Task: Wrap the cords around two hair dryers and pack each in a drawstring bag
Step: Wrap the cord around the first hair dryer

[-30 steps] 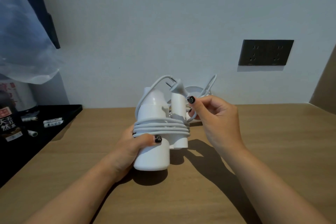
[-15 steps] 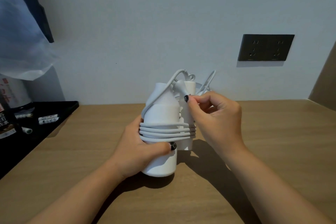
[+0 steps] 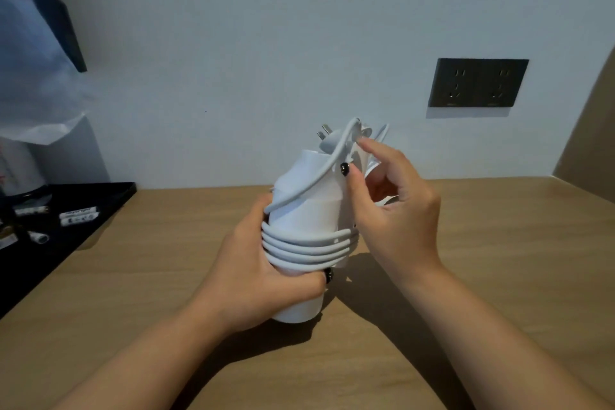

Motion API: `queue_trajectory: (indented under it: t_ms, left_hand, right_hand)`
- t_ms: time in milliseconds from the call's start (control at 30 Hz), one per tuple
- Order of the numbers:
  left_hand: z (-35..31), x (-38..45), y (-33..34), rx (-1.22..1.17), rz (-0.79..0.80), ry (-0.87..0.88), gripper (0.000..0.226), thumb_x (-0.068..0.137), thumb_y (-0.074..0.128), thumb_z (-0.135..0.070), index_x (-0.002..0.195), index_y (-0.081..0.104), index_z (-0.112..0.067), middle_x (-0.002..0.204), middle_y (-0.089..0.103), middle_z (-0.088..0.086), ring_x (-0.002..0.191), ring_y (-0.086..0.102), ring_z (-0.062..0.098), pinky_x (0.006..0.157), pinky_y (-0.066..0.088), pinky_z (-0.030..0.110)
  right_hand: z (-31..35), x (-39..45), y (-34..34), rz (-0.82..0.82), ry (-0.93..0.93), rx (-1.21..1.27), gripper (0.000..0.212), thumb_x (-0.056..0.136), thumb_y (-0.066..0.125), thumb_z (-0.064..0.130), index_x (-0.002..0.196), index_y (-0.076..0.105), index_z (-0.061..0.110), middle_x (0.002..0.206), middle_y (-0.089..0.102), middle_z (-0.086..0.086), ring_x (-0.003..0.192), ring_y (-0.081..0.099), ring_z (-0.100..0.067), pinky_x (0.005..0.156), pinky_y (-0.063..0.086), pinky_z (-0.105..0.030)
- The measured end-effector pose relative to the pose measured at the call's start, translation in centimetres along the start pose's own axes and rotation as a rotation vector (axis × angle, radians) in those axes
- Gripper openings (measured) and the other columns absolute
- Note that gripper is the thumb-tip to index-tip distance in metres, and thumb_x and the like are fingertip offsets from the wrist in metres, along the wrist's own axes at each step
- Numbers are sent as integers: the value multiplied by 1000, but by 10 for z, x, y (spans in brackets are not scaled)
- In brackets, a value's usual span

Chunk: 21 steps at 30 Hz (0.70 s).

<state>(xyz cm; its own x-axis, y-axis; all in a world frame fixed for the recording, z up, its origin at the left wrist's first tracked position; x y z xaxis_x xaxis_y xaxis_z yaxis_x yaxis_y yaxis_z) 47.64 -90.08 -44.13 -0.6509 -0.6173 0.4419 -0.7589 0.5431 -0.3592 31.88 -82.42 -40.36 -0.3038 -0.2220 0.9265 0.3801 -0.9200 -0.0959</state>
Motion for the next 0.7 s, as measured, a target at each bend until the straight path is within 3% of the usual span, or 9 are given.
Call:
queue_trajectory:
  t_ms: [167, 333, 433, 567, 700]
  left_hand:
    - [1, -1, -8, 79, -29, 38, 72, 52, 82, -28, 116, 50, -39, 102, 67, -12, 91, 68, 10, 70, 57, 26]
    - [8, 1, -18, 214, -89, 62, 78, 50, 82, -34, 120, 48, -43, 104, 64, -13, 94, 66, 8, 75, 58, 32]
    - [9, 3, -18, 265, -85, 95, 82, 51, 82, -36, 125, 47, -40, 108, 61, -13, 96, 64, 8, 76, 58, 32]
    - [4, 2, -17, 310, -61, 160, 84, 53, 82, -40, 129, 44, -41, 114, 56, -17, 103, 60, 4, 78, 53, 18]
    - [9, 4, -16, 117, -57, 60, 75, 51, 83, -31, 119, 51, -35, 102, 65, -13, 94, 65, 7, 70, 54, 17]
  right_hand:
    - [-8, 1, 8, 219, -59, -39, 30, 94, 54, 24, 118, 68, 14, 97, 73, -1, 81, 67, -18, 65, 56, -42]
    - [-11, -3, 18, 456, -86, -120, 37, 93, 50, 16, 127, 61, 11, 82, 65, -3, 74, 57, -19, 61, 52, -46]
    - [-10, -2, 19, 520, -57, -126, 36, 91, 52, 10, 126, 61, 11, 92, 65, -3, 84, 56, -21, 69, 53, -45]
    - [-15, -8, 23, 585, 123, -79, 33, 91, 51, 5, 117, 64, 20, 110, 58, 2, 101, 53, -19, 82, 52, -45]
    - [-17, -7, 26, 528, 229, 184, 46, 95, 52, 2, 132, 57, 29, 96, 51, -1, 92, 52, -9, 82, 54, -36]
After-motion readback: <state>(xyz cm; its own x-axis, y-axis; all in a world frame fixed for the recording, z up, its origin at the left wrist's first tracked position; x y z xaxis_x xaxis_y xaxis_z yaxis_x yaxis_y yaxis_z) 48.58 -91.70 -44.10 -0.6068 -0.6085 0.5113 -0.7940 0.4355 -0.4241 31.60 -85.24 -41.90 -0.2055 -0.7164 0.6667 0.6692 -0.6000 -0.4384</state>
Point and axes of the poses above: each hand's wrist, its own x-axis towards the middle knuckle, its own y-axis out of the palm, z = x × y, the point moved 5 cm from there along x, towards the middle knuckle
